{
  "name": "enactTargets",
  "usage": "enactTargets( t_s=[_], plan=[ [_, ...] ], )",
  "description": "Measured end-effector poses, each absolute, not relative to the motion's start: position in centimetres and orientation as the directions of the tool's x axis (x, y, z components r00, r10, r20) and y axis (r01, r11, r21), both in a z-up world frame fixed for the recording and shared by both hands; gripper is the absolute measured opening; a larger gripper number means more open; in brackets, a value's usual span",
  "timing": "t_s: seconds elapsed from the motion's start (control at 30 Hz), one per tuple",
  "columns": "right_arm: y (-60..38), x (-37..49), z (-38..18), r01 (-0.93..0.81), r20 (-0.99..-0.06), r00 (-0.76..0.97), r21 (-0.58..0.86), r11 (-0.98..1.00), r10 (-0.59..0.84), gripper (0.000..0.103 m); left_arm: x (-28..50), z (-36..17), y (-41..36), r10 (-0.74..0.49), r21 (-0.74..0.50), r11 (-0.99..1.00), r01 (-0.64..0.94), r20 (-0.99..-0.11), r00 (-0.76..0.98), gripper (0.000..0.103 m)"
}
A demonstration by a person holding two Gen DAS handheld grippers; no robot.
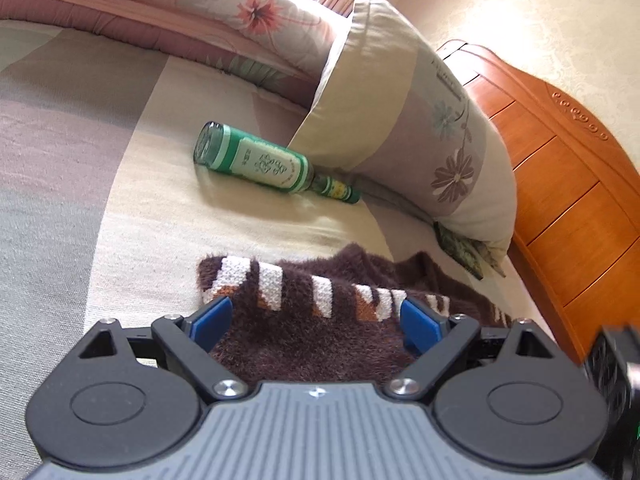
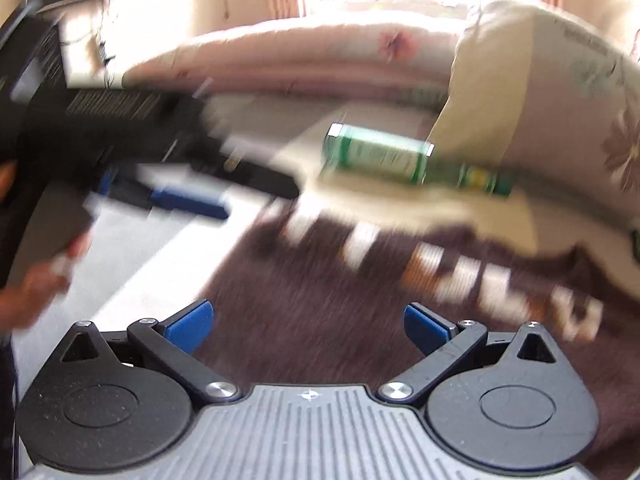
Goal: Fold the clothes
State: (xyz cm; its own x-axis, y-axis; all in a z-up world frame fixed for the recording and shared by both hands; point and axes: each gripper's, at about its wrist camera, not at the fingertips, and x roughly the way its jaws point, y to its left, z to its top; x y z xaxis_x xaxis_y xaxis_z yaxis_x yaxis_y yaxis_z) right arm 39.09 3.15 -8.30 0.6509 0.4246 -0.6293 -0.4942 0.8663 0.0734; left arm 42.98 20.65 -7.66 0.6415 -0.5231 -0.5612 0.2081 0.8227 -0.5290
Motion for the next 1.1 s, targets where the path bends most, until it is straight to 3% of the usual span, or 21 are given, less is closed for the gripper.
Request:
enactTargets(
  t_s=[0.23, 0.4, 0.77, 0.97, 1.1],
  plan=[
    [5.5, 45.6, -8.5, -0.397, -0.588, 0.752, -0.041, 0.917, 0.3, 0.103, 42.7, -7.3, 22.3, -0.499, -0.538, 0.825, 0.176, -0.543, 0.675, 0.091],
    [7.0, 49.1, -12.2, -0.383, -0.679, 0.666, 0.046, 0.923, 0.31, 0.103, 42.8, -7.4, 23.1, -0.496, -0.55, 0.82, 0.161, -0.539, 0.681, 0.091],
    [-1.3, 40.9, -7.9, -0.472, -0.646, 0.629, 0.126, 0.873, 0.433, 0.103, 42.4, -7.2, 18.8, -0.571, -0.527, 0.803, 0.279, -0.543, 0.616, 0.092],
    [-5.7, 37.7, -11.0, -0.413, -0.713, 0.585, 0.15, 0.898, 0.388, 0.103, 42.3, -8.7, 13.7, -0.565, -0.442, 0.825, 0.352, -0.621, 0.544, 0.092],
    [-7.4, 35.4, -9.1, -0.38, -0.673, 0.633, 0.161, 0.911, 0.383, 0.103, 41.6, -9.0, 11.5, -0.51, -0.362, 0.859, 0.362, -0.671, 0.538, 0.092]
  ],
)
